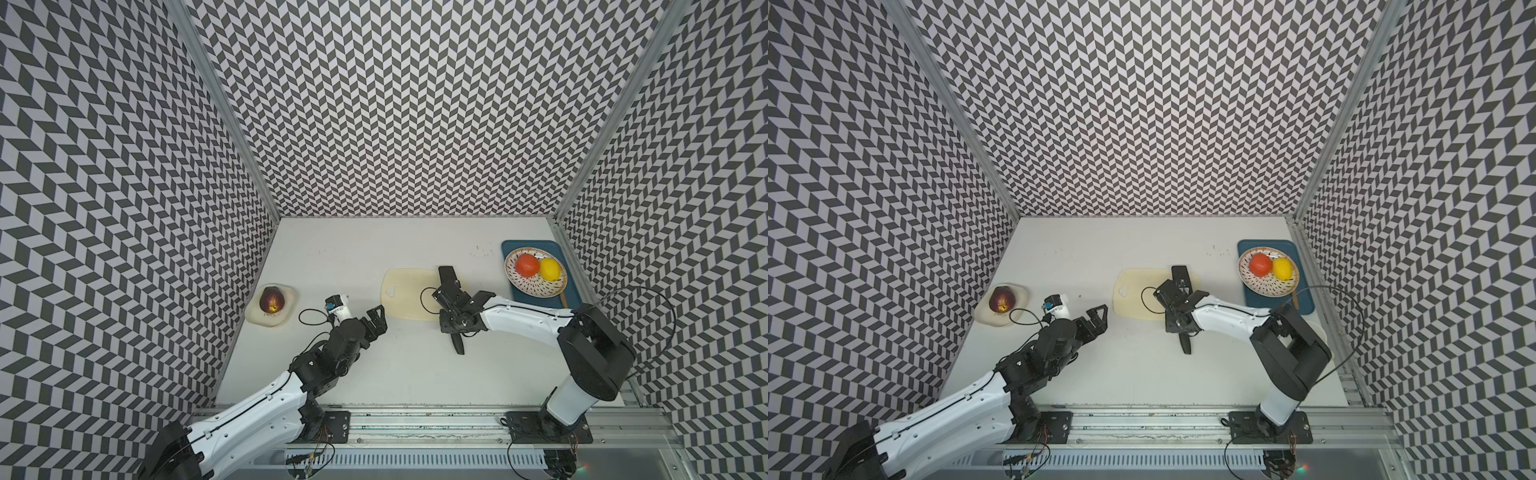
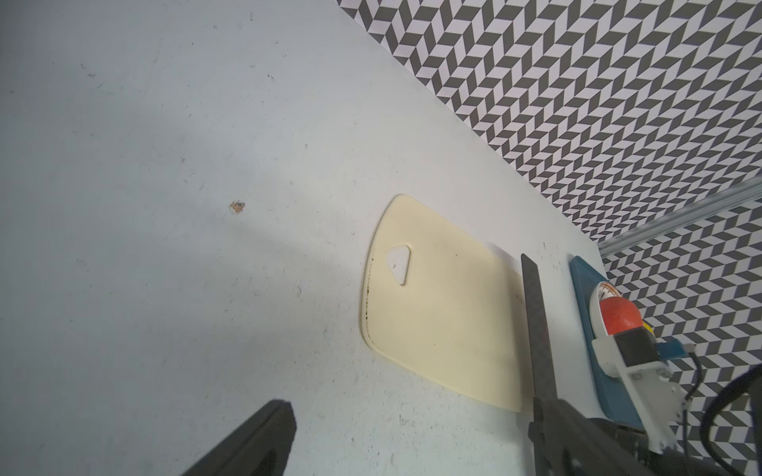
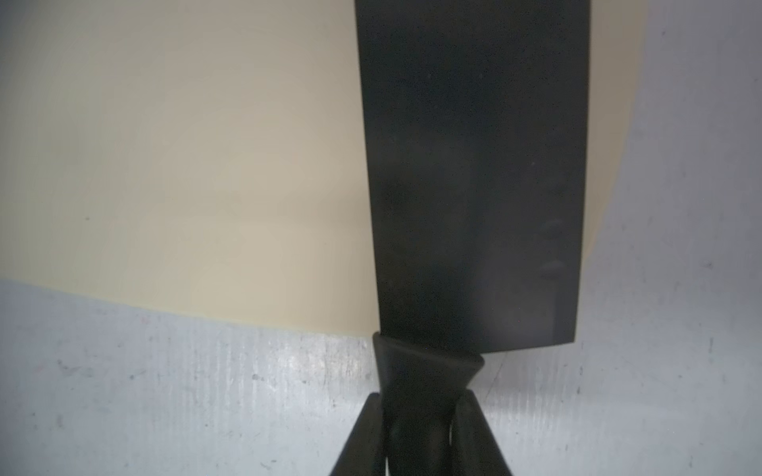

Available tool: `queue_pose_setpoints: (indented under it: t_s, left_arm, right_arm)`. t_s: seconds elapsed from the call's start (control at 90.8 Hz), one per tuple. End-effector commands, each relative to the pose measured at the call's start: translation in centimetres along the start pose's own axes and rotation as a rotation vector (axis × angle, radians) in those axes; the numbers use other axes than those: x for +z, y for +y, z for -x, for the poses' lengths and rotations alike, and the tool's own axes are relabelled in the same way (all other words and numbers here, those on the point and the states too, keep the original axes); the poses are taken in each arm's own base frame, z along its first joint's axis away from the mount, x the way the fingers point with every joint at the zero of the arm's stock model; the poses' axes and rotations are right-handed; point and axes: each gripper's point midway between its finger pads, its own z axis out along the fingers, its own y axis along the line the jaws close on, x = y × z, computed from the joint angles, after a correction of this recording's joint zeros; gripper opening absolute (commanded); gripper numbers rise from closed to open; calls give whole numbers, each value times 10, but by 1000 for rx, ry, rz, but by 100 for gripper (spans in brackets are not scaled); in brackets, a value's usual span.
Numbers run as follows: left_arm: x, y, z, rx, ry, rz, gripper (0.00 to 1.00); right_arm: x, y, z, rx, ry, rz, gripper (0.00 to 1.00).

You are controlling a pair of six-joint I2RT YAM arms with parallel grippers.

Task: Align the knife with the edge of the cutting board
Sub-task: Place the knife at the edge of the cutting board.

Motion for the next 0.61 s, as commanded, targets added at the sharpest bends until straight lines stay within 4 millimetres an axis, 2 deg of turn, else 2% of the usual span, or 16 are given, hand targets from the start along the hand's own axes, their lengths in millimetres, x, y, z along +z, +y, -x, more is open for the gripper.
queue_pose_setpoints:
  t_s: [0.0, 0.275, 0.595]
  left_arm:
    - [-2, -5, -2, -3, 5, -37, 100]
    - [-4, -4, -3, -12, 10, -42, 100]
    - [-5, -3, -2, -17, 4, -40, 100]
  right_arm:
    - [-10, 9, 18, 87, -61, 54, 18]
    - [8, -1, 7, 124, -9, 7, 18]
    - [14, 2, 8, 109, 3, 0, 19]
